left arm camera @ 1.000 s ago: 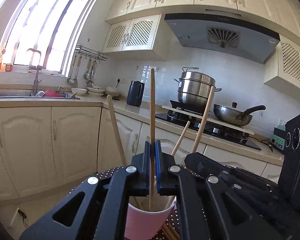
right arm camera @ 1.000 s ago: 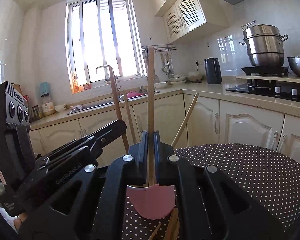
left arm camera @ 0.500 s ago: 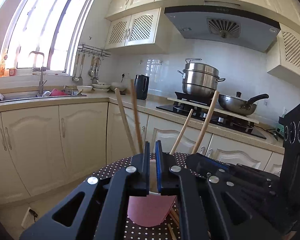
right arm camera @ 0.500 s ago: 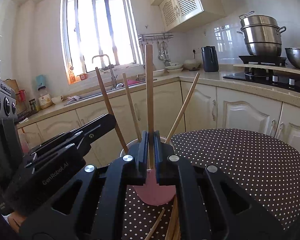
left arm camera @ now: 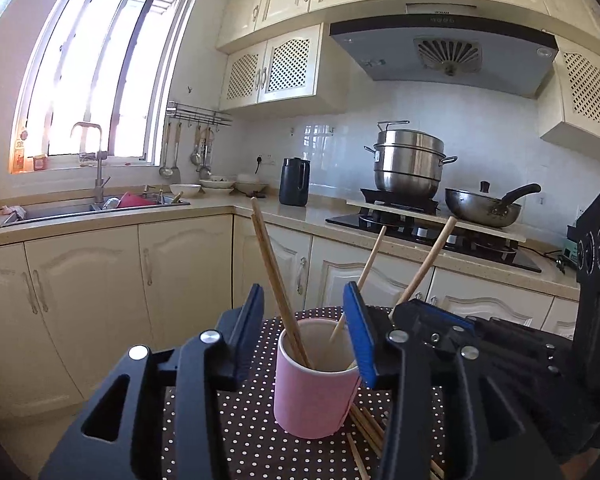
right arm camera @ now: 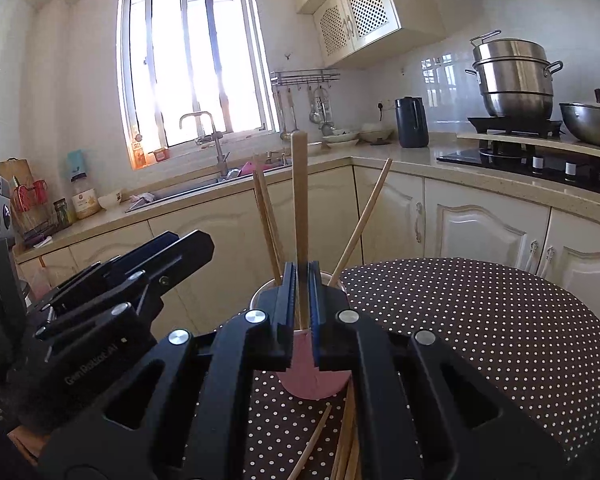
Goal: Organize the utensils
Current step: 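Lower both chopsticks into the pink cup and open both grippers, then move both open grippers back down to the remaining chopsticks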
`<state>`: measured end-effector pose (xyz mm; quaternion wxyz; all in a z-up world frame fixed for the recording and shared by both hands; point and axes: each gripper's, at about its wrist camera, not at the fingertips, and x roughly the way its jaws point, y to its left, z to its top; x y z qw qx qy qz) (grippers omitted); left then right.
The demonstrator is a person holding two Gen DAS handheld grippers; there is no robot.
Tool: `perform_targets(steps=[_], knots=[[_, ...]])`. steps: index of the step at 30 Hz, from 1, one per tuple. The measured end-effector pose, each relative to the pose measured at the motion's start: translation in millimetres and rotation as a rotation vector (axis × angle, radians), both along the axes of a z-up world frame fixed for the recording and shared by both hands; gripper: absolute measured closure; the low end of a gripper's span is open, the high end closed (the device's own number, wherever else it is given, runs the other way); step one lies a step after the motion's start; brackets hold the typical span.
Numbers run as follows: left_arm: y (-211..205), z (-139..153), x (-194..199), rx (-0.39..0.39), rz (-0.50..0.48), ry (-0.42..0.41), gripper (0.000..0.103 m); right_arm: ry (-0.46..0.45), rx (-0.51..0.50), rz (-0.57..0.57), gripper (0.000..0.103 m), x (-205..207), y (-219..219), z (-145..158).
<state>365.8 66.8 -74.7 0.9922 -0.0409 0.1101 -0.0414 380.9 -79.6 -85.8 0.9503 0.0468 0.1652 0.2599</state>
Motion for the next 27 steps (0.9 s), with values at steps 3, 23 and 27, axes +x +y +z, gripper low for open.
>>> perform_targets(steps=[3, 23, 27], knots=[[2, 4, -8, -0.006, -0.001, 0.004, 0.053, 0.001, -0.002, -0.013, 0.095, -6, -2, 5], [-28, 5, -53, 0.032, -0.044, 0.127, 0.045, 0.023, -0.041, -0.05, 0.095, -62, -38, 14], [-38, -9, -50, 0.035, -0.068, 0.223, 0.045, 0.099, -0.075, -0.066, 0.094, -60, -46, -1]])
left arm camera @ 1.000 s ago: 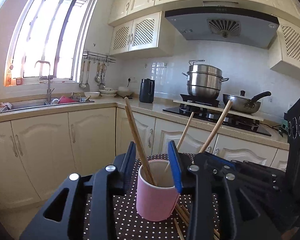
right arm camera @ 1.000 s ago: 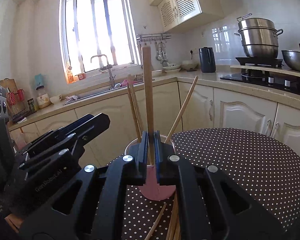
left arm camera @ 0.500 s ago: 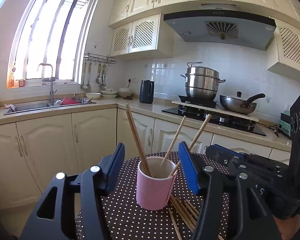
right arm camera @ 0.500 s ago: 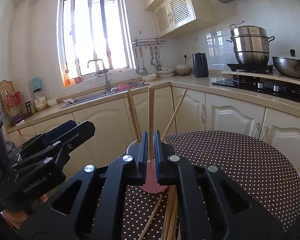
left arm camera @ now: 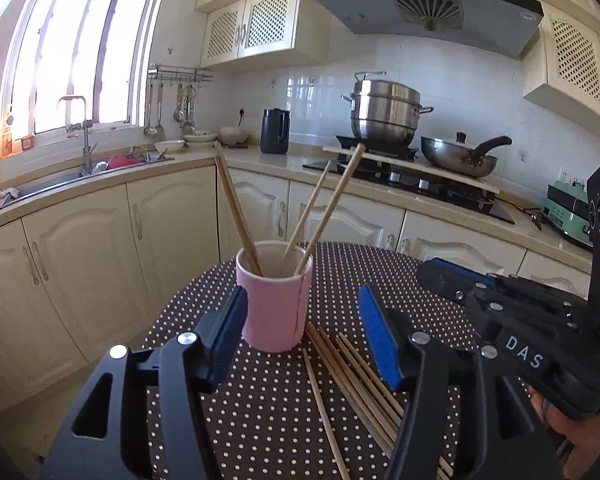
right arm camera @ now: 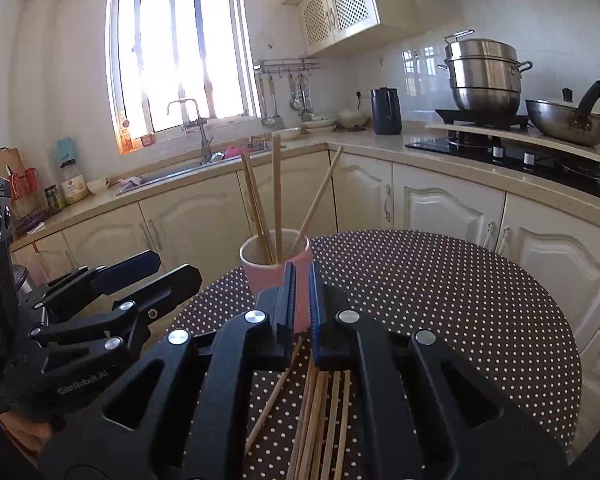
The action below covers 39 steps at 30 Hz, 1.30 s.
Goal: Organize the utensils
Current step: 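Move both open grippers back down to the remaining chopsticks, then close the left gripper on a chopstick while the right gripper grasps another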
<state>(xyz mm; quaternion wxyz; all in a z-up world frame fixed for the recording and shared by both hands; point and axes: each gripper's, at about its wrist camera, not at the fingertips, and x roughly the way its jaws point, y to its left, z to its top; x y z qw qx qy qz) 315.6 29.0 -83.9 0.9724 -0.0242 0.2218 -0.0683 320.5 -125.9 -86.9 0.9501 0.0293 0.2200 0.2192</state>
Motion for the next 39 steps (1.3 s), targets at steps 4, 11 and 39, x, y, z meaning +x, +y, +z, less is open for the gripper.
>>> perform_targets(steps=[4, 11, 39], knots=[[-9, -25, 13, 0.031, 0.016, 0.151, 0.045, 0.061, -0.021, -0.038, 0.083, 3, -12, -16], [-15, -66, 30, 0.018, 0.011, 0.351, 0.045, 0.203, -0.091, -0.064, 0.078, 12, -20, -42], [-30, -117, 63, 0.129, 0.023, 0.619, 0.084, 0.636, -0.316, 0.044, 0.071, 72, 10, -106]])
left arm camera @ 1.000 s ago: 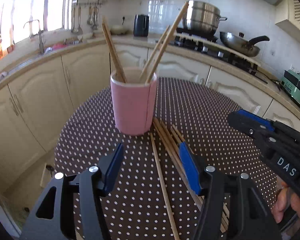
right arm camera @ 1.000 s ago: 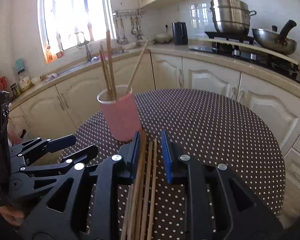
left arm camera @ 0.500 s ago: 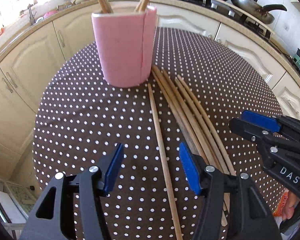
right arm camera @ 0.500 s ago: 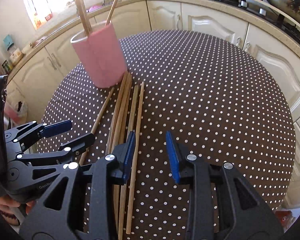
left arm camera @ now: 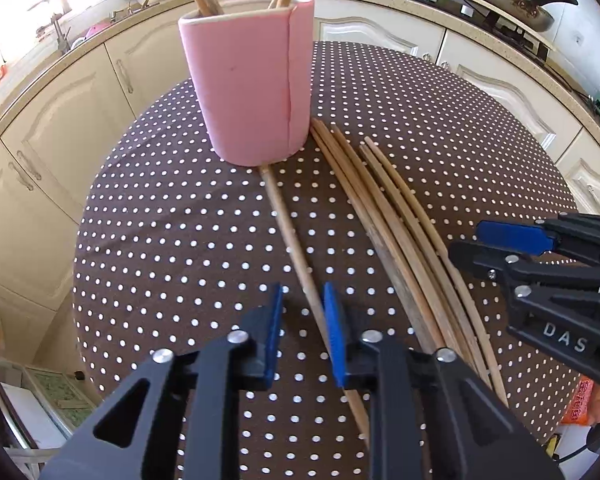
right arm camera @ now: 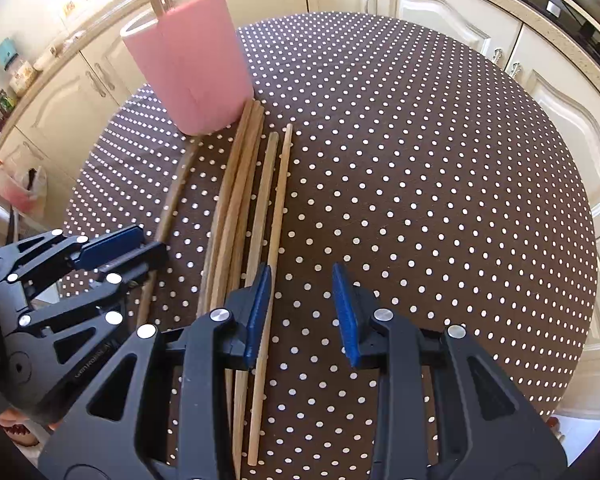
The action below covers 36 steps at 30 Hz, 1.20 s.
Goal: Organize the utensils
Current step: 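Close the left gripper on a chopstick while the right gripper grasps another, then lift the left gripper's chopstick upright over the pink cup while the right gripper does likewise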
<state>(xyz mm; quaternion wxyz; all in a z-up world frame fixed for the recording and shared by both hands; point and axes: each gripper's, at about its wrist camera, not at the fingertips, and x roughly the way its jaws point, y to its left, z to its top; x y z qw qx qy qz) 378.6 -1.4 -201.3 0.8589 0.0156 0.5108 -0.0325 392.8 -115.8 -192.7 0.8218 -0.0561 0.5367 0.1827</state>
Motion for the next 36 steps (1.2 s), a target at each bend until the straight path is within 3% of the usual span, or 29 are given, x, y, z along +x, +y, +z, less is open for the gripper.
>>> perform_targets(steps=[10, 19, 24, 36], knots=[[3, 1, 1, -0.021, 0.021, 0.001, 0.093, 0.041, -0.114, 0.035, 0.072, 16, 38, -8], [9, 1, -3, -0.063, 0.036, -0.009, 0.095, 0.043, -0.154, 0.048, 0.089, 23, 74, -12], [20, 1, -6, -0.143, 0.044, -0.007, 0.097, 0.039, -0.126, 0.039, 0.097, 19, 66, -10], [21, 35, -29, -0.193, 0.003, -0.124, 0.098, -0.028, 0.013, 0.015, 0.098, -6, 14, -6]])
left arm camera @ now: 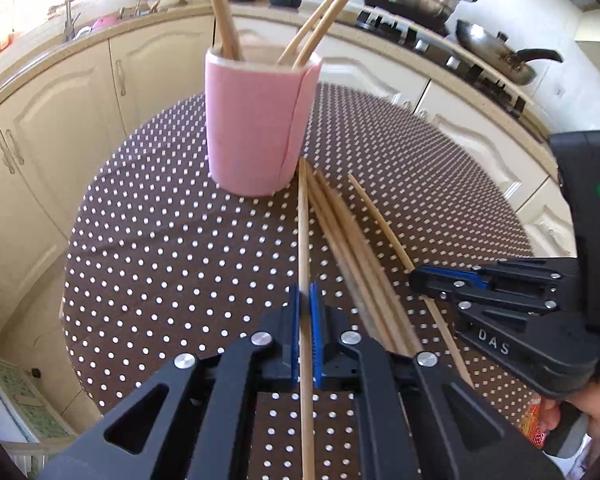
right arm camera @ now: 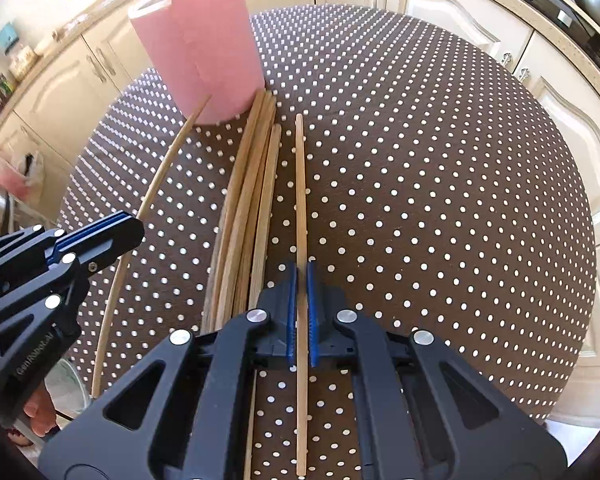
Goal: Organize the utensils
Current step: 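Lift the left gripper's chopstick upright over the pink cup while the right gripper does likewise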
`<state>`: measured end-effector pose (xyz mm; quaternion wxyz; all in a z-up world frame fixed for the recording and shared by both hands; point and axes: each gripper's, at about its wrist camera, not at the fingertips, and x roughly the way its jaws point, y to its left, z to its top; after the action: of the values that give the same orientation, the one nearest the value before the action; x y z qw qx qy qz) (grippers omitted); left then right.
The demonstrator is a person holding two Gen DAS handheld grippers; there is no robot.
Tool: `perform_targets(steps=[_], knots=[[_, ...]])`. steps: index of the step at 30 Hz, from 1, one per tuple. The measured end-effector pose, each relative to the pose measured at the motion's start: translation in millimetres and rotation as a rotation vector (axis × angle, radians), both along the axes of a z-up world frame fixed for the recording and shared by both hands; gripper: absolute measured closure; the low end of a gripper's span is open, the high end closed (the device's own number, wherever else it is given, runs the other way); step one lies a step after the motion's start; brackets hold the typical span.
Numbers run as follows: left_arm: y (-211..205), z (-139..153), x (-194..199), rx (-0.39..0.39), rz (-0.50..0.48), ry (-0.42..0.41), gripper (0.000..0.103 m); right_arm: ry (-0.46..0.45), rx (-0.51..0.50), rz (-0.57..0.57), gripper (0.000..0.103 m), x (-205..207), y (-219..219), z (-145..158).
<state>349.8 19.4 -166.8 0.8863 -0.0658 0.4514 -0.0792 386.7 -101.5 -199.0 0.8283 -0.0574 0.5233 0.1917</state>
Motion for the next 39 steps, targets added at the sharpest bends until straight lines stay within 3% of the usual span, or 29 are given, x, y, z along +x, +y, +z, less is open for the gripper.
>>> perform_targets(steps=[15, 18, 21, 39], knots=[[22, 72, -45, -0.024, -0.004, -0.297, 0.098, -0.295, 0.286, -0.018, 0.098, -44, -55, 100], [29, 89, -53, -0.047, -0.001, -0.384, 0.098, -0.354, 0.328, -0.01, 0.098, -47, -59, 113], [35, 101, -52, -0.059, 0.012, -0.434, 0.098, -0.405, 0.36, -0.006, 0.098, -41, -35, 130], [65, 146, -2, -0.098, 0.075, -0.657, 0.098, -0.642, 0.486, 0.004, 0.098, -6, -16, 161]])
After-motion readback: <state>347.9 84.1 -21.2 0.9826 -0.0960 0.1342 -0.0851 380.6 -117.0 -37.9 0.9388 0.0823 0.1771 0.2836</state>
